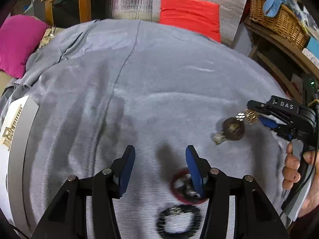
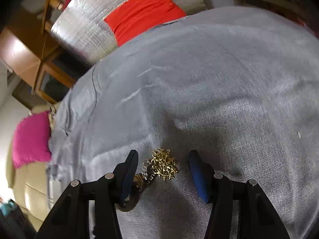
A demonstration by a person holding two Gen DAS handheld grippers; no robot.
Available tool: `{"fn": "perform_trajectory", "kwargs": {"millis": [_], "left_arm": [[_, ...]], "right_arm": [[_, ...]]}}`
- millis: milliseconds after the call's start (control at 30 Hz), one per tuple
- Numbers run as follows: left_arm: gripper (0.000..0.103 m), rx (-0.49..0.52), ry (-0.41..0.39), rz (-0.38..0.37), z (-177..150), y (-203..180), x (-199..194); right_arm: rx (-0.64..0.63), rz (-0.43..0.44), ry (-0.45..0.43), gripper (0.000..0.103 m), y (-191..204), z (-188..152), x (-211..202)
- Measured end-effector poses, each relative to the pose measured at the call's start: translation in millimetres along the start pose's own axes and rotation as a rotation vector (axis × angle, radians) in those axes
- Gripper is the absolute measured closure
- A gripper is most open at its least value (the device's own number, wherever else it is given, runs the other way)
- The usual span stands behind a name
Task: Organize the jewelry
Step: 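Move back to the table and close the right tool on the gold brooch, then close the left tool on the dark brown hair tie while the right tool holds the brooch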
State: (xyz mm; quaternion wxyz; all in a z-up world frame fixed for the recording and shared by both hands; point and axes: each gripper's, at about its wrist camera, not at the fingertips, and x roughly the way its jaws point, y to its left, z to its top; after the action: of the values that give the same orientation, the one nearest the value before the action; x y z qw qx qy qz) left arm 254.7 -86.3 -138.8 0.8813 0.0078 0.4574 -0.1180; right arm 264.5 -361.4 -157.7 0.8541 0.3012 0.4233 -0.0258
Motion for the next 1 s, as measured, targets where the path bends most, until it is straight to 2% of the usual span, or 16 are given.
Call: {"fn": "perform_trajectory", "kwargs": {"millis": [67,100,233,500,533,633,767,867,967,1000], "left_arm": [[0.049,-0.03,0.031,0.004,-1,14,4],[0.049,-0.054,0.048,-0.001,-1,22,6],[0.049,-0.094,0.068,-0.008,-3,38,6],[0.049,-0.031,0.045,-0.045,-7,19,0],[0.049,-0.023,0.039,-0.052,-6,14,0],[0.049,0.013,0.028,-0.084,-3,-4,3],[0.049,0.087,-0.008,-0.083,3,-31,7],[0.049,0.148,-0.029,-0.082,8,-48,16],[0.049,0.187,-0.022,-0.097,13,-57,26],[0.049,0.189,-0.015,-0.113,14,-59,30]], "right_arm": [[-0.045,-0.041,-0.002,0.056,6,-2,1],[-0.064,-0.062,-0.003,0.066,8,-3,2],[-0.105,-0.104,-0.012,0.081,10,-5,0],[-0.042,-0.05,-0.022,0.093,-5,-5,-18],[-0.03,-0.041,-0.022,0.097,-8,-5,-21],[-0.01,-0.039,-0.024,0.097,-15,-7,-25],[0.027,0.026,0.011,0.097,-27,-5,-28],[0.041,0.079,0.042,0.092,-31,-4,-31],[0.017,0.091,0.041,0.079,-28,-4,-34],[0.008,0.088,0.041,0.069,-27,-5,-34]]}}
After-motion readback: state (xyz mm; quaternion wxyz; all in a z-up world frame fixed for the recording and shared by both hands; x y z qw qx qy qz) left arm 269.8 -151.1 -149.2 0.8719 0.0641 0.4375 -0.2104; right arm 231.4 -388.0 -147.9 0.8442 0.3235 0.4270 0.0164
